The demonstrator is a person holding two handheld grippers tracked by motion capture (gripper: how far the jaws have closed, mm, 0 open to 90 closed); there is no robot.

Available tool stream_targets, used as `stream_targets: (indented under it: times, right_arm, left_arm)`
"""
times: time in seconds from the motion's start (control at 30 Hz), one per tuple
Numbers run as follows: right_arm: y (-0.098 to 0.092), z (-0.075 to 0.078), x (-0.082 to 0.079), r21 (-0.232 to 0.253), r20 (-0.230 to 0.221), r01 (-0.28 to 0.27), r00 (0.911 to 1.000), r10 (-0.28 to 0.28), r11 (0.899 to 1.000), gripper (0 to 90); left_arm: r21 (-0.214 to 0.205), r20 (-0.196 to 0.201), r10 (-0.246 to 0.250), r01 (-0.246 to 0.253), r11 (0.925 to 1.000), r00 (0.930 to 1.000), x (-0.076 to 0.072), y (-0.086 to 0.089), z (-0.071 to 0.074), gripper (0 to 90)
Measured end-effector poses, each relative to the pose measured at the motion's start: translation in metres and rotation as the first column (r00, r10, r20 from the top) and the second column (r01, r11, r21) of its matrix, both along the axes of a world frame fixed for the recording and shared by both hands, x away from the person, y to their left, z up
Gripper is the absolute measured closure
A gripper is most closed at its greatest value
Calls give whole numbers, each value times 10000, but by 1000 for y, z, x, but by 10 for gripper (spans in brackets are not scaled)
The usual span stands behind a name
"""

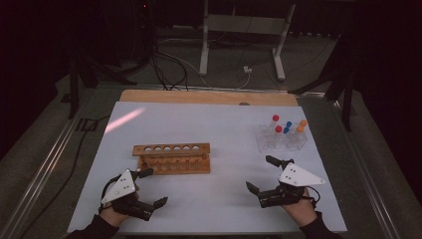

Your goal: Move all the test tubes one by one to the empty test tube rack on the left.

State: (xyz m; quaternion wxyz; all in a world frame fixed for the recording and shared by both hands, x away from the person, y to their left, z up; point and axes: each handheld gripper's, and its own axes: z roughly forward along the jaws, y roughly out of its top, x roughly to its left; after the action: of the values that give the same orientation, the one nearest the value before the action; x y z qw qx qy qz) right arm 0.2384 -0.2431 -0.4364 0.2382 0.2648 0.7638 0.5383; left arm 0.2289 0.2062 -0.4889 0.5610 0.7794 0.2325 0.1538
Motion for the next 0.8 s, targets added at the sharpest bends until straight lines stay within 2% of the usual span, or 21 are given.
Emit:
stream_targets:
  times: [0.3,0.43,0.8]
  right_arm:
    - [-13,22,15,212,486,565,9972,-575,9982,0]
    - [-19,26,21,315,532,735,9958,-751,9968,0]
    - [-55,36,50,762,833,1811,9788,-1872,9805,0]
  left_arm:
    - [-113,32,14,-13,9999,10000,0,1,1,6]
    - [-100,30,22,-21,9999,10000,0,1,1,6]
    - [-182,16,35,-34,9998,10000,1,2,1,6]
